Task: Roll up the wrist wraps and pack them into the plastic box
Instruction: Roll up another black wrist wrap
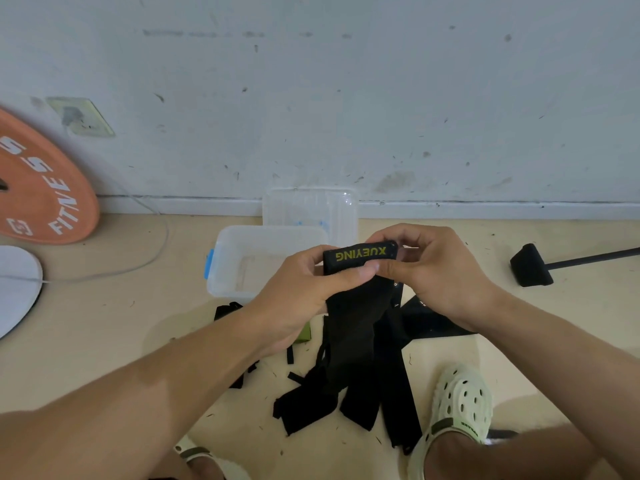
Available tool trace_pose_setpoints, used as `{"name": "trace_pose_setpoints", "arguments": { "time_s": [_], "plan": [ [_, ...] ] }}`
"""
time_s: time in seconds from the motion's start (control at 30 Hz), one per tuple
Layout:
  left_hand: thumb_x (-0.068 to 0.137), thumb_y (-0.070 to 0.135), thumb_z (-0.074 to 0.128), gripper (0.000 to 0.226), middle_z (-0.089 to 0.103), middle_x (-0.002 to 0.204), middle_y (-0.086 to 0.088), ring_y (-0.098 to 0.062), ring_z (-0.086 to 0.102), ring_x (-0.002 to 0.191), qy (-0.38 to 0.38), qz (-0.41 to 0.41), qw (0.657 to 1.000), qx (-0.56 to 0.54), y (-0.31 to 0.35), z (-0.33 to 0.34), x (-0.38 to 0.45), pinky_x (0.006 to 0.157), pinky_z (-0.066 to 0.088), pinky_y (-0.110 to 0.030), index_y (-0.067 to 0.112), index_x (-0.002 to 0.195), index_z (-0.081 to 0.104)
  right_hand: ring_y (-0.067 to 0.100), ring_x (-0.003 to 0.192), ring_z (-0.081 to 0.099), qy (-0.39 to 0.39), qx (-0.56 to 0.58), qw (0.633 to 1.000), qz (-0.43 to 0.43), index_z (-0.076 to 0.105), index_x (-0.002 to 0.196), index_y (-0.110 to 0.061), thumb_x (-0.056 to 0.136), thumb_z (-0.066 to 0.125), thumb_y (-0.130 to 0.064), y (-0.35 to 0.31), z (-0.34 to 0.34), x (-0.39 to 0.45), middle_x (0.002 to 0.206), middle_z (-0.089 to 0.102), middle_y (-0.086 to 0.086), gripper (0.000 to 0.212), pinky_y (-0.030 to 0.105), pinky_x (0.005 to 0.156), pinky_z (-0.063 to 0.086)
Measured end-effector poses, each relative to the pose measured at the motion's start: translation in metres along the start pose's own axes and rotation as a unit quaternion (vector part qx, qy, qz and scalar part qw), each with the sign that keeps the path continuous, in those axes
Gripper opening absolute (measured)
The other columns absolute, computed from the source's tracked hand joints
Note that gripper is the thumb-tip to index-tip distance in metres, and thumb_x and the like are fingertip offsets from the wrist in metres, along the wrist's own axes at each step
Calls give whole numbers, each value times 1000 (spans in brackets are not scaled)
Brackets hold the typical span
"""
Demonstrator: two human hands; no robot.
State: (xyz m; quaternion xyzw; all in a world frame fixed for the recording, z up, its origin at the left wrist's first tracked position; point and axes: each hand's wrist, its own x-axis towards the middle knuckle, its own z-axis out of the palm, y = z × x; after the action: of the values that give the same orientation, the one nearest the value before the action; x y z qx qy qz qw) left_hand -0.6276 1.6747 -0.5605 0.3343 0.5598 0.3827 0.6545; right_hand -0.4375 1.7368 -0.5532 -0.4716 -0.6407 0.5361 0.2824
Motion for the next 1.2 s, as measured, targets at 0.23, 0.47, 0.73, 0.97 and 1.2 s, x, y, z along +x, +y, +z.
{"name": "trace_pose_setpoints", "arguments": {
  "time_s": [0.23, 0.47, 0.73, 0.97, 1.2],
  "plan": [
    [102, 45, 57, 33, 78, 114, -7, -26, 71, 114, -9, -57, 998, -25, 3, 0, 2, 103, 55, -49, 21, 118, 73, 22, 81, 64, 65, -37, 993, -88, 77, 82, -33, 77, 87, -4, 8, 10, -6, 88, 69, 1, 31, 39, 77, 58],
    [94, 14, 72, 26, 77, 115, -9, -22, 74, 108, 46, -13, 996, -76, -3, -7, 6, 95, 61, -43, 15, 120, 73, 18, 84, 72, -22, -17, 999, -25, 78, 97, -25, 74, 89, -4, -1, 2, -3, 94, 77, -1, 34, 36, 84, 60],
    [90, 5, 75, 30, 79, 104, -6, -26, 75, 105, 67, 42, 996, -33, -6, -8, 7, 98, 59, -49, 20, 116, 70, 15, 98, 74, -91, 46, 991, 82, 75, 117, -20, 80, 79, -29, -7, -4, 0, 108, 79, 1, 38, 23, 78, 56],
    [100, 19, 64, 29, 77, 116, -8, -21, 74, 109, 43, 34, 998, -30, -14, -4, 7, 96, 60, -44, 13, 129, 66, 26, 85, 77, -47, 53, 994, 85, 79, 106, -17, 75, 86, -10, -4, 1, -2, 96, 79, 12, 32, 28, 72, 62],
    [101, 20, 64, 21, 78, 107, -7, -20, 76, 103, 52, 44, 997, 21, -19, -1, 6, 93, 62, -44, 17, 121, 67, 37, 83, 74, -7, 51, 995, 85, 77, 103, -17, 80, 84, -7, 5, 8, -10, 85, 68, 7, 26, 30, 71, 63]
  ]
}}
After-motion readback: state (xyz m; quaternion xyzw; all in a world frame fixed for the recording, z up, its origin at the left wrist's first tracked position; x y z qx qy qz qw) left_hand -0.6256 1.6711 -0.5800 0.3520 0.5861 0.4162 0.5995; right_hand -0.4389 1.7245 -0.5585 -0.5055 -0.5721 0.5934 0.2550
